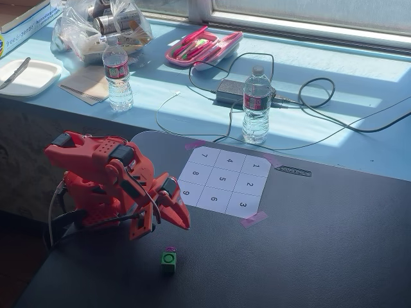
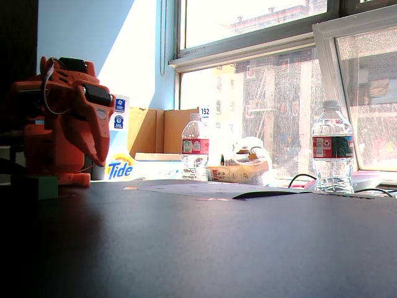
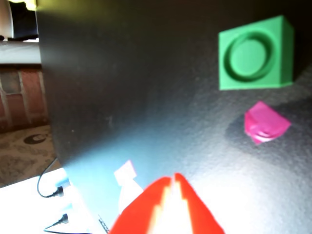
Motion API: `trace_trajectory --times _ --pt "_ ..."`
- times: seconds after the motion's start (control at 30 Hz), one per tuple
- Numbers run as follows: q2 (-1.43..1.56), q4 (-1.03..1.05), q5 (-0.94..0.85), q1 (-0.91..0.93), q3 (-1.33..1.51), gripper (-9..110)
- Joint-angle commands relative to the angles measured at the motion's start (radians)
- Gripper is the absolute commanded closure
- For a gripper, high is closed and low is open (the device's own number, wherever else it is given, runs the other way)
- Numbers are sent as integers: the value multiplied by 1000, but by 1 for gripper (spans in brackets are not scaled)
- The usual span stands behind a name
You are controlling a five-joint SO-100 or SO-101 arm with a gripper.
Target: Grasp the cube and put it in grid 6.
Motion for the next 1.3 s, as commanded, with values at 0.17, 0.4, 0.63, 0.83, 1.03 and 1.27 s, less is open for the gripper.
trace_trajectory --times 0.17,0.4,0.63,0.83,1.03,1.27 --pt "5 -6 -20 -12 54 101" --pt "5 -6 -20 -12 55 101" --pt "5 -8 -20 -12 57 101" --pt "5 -6 -20 -12 55 101" --pt "5 -3 -20 -12 52 101" --pt "5 25 -20 -14 37 101"
